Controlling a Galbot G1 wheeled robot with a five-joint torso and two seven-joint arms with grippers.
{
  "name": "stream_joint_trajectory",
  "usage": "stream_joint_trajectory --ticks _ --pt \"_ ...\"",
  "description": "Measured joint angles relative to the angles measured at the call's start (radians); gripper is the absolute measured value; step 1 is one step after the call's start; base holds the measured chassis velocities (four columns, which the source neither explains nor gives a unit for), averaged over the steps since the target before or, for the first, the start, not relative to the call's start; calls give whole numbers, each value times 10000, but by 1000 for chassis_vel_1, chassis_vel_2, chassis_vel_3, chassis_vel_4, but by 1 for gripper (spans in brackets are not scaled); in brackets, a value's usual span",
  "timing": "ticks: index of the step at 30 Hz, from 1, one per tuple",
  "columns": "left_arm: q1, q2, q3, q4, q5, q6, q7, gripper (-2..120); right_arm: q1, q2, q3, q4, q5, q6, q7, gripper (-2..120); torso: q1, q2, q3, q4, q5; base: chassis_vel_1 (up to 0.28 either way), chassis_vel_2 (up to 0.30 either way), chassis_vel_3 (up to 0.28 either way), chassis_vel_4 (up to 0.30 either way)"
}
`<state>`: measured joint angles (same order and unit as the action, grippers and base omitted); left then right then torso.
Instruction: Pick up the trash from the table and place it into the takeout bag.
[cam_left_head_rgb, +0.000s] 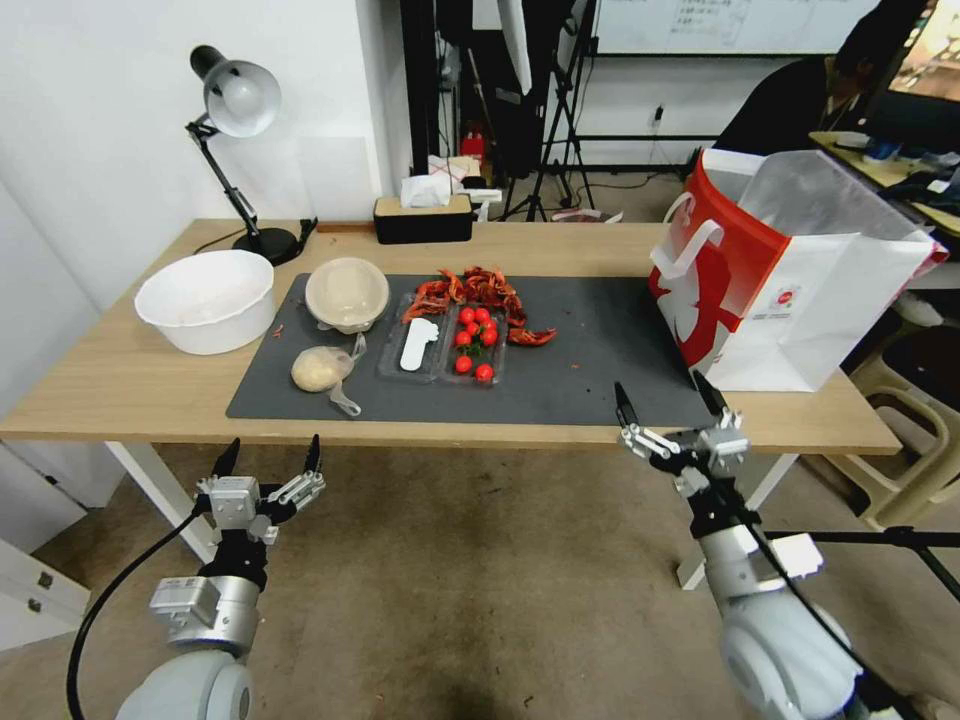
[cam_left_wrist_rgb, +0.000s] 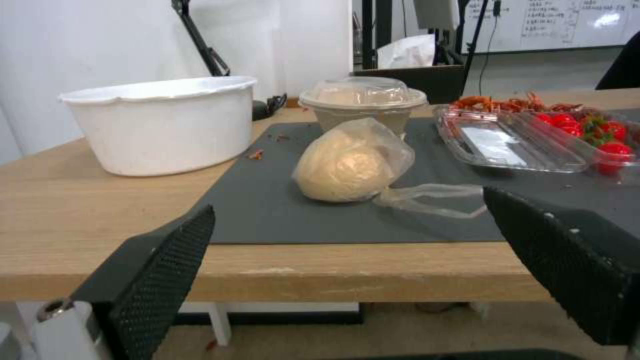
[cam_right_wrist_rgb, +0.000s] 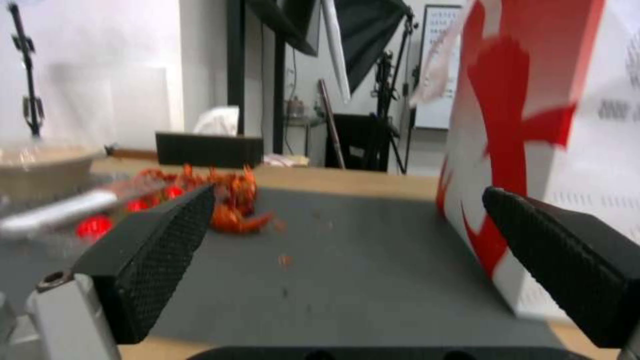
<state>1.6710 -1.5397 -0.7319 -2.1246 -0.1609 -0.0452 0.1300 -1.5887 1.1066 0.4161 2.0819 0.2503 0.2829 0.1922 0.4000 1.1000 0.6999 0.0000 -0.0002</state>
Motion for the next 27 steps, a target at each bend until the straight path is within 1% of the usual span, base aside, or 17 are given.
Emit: stream_joint_trajectory --ticks 5,6,9,27 --pt "-15 17 3 22 0 0 3 100 -222 182 -112 -301 -236 286 99 100 0 -1 0 0 2 0 0 0 0" --pt "-19 29 2 24 1 0 4 100 -344 348 -282 -521 -355 434 205 100 0 0 1 0 1 0 0 0 0" --pt "-15 37 -4 24 -1 1 4 100 -364 492 -350 -770 -462 572 262 100 0 -1 1 1 2 0 0 0 0" --pt "-118 68 98 91 7 5 17 100 -359 779 -346 -943 -475 699 300 100 0 0 1 1 2 0 0 0 0"
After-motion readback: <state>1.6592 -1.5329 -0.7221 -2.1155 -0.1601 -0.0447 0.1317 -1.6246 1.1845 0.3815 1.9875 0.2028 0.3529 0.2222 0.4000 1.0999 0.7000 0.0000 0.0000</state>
